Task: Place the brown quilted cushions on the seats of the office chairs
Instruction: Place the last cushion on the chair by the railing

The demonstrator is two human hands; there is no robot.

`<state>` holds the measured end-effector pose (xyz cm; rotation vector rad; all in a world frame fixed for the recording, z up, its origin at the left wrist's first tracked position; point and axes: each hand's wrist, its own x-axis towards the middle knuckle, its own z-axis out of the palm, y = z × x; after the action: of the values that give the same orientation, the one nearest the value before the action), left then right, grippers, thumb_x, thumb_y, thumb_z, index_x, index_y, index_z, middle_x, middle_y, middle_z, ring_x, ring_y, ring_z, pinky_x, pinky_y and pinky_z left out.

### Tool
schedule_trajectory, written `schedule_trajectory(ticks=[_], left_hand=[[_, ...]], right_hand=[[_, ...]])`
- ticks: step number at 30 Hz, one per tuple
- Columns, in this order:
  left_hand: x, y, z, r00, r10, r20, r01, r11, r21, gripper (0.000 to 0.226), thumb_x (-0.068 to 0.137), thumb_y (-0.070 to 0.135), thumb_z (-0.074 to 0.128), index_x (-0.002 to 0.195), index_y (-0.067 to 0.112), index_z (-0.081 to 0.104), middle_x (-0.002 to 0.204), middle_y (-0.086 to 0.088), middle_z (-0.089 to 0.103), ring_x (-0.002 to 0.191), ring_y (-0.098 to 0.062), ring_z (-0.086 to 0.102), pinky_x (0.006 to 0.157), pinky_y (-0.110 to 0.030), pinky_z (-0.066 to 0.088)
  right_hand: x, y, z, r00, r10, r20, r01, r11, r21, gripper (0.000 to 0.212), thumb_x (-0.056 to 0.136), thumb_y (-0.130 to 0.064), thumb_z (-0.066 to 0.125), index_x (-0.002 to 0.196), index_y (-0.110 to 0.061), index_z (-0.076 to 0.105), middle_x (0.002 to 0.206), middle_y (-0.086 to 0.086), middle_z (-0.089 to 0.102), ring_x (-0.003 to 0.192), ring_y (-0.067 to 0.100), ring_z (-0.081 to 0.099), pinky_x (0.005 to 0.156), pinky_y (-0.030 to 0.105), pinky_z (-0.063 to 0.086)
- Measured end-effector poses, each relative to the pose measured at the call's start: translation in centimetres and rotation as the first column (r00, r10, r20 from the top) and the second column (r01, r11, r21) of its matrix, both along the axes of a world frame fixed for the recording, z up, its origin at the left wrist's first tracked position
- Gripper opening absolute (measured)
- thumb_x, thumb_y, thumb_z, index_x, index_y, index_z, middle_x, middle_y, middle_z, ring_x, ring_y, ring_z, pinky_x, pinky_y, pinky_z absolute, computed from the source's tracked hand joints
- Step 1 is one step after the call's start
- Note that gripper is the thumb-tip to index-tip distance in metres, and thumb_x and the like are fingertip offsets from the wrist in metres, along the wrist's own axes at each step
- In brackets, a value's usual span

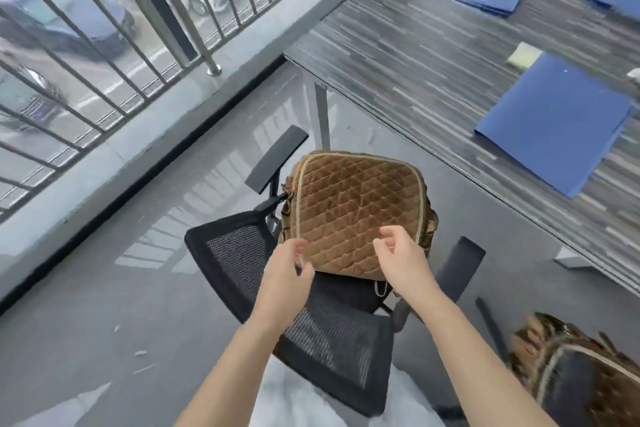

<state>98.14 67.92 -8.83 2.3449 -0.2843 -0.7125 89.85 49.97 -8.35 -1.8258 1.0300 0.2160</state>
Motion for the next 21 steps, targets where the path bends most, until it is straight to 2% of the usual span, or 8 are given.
schedule_trajectory(ticks=[2, 5, 8, 12, 13, 15, 18, 21], left_hand=[[3.9, -1.1, -2.1, 0.992, -0.113, -0.053, 0.116, 0.991, 0.061, 0.036, 0.096, 0.024, 0.056, 0.132, 0.024, 0.053, 0.126, 0.01, 0.056, 0.11, -0.005, 0.052, 0.095, -0.024, 0.043], [9.8, -2.5, -5.1, 0.958, -0.157, -0.24, 0.196, 0.97, 0.146, 0.034, 0.094, 0.019, 0.056, 0.128, 0.021, 0.055, 0.125, 0.004, 0.059, 0.106, -0.011, 0.055, 0.09, -0.027, 0.045], [14.4, -4.1, -7.8, 0.902, -0.069, -0.426, 0.181, 0.957, 0.227, 0.035, 0.091, 0.021, 0.059, 0.126, 0.016, 0.053, 0.111, 0.001, 0.059, 0.088, -0.016, 0.058, 0.077, -0.03, 0.046], [18.1, -5.6, -13.0, 0.864, 0.053, -0.5, 0.127, 0.939, 0.319, 0.031, 0.091, 0.012, 0.057, 0.12, 0.004, 0.057, 0.085, -0.003, 0.063, 0.064, -0.011, 0.056, 0.057, -0.026, 0.046], [18.7, -6.2, -14.8, 0.845, 0.086, -0.527, 0.109, 0.938, 0.328, 0.029, 0.091, 0.009, 0.057, 0.119, 0.0, 0.06, 0.088, -0.008, 0.066, 0.063, -0.014, 0.056, 0.058, -0.028, 0.049], [19.3, -7.2, -17.4, 0.803, 0.144, -0.579, 0.084, 0.933, 0.35, 0.026, 0.09, 0.005, 0.059, 0.116, -0.002, 0.062, 0.098, -0.015, 0.065, 0.068, -0.019, 0.056, 0.07, -0.037, 0.054], [19.5, -8.0, -21.7, 0.772, 0.193, -0.606, 0.092, 0.909, 0.407, 0.031, 0.089, 0.004, 0.06, 0.119, -0.002, 0.059, 0.092, -0.011, 0.059, 0.065, -0.018, 0.053, 0.071, -0.036, 0.054], [19.2, -7.9, -26.2, 0.77, 0.264, -0.581, 0.052, 0.881, 0.47, 0.035, 0.091, 0.011, 0.056, 0.122, -0.005, 0.054, 0.098, -0.015, 0.061, 0.073, -0.022, 0.057, 0.07, -0.037, 0.051]], right_hand=[[2.3, -0.9, -1.9, 0.997, -0.068, -0.04, 0.067, 0.998, -0.006, 0.037, 0.1, -0.03, 0.045, 0.135, -0.02, 0.045, 0.114, -0.003, 0.058, 0.105, 0.016, 0.055, 0.091, 0.029, 0.044], [5.0, -1.3, -5.0, 0.978, -0.169, -0.123, 0.169, 0.986, -0.013, 0.036, 0.1, -0.028, 0.045, 0.134, -0.018, 0.045, 0.095, -0.012, 0.055, 0.095, 0.013, 0.053, 0.083, 0.026, 0.04], [6.2, -0.9, -8.4, 0.956, -0.192, -0.222, 0.203, 0.979, 0.025, 0.037, 0.099, -0.029, 0.047, 0.134, -0.016, 0.046, 0.094, -0.011, 0.054, 0.093, 0.012, 0.052, 0.082, 0.027, 0.04], [5.9, -1.1, -13.4, 0.902, -0.263, -0.342, 0.304, 0.95, 0.07, 0.042, 0.098, -0.03, 0.049, 0.136, -0.013, 0.043, 0.099, -0.005, 0.056, 0.095, 0.016, 0.053, 0.087, 0.031, 0.042], [5.7, -1.5, -15.1, 0.878, -0.308, -0.367, 0.359, 0.93, 0.077, 0.045, 0.098, -0.03, 0.05, 0.138, -0.014, 0.04, 0.098, -0.004, 0.057, 0.096, 0.018, 0.055, 0.088, 0.032, 0.043], [5.2, -2.5, -17.8, 0.843, -0.367, -0.394, 0.428, 0.9, 0.077, 0.052, 0.097, -0.028, 0.052, 0.143, -0.012, 0.035, 0.099, -0.001, 0.058, 0.098, 0.022, 0.057, 0.09, 0.035, 0.045], [4.9, -4.8, -22.3, 0.789, -0.413, -0.454, 0.492, 0.868, 0.065, 0.058, 0.095, -0.029, 0.056, 0.145, -0.009, 0.033, 0.12, 0.01, 0.058, 0.113, 0.029, 0.056, 0.099, 0.04, 0.045], [4.3, -7.4, -27.5, 0.735, -0.422, -0.53, 0.494, 0.869, -0.007, 0.064, 0.093, -0.037, 0.056, 0.144, -0.007, 0.032, 0.142, 0.018, 0.046, 0.127, 0.035, 0.048, 0.105, 0.043, 0.039]])
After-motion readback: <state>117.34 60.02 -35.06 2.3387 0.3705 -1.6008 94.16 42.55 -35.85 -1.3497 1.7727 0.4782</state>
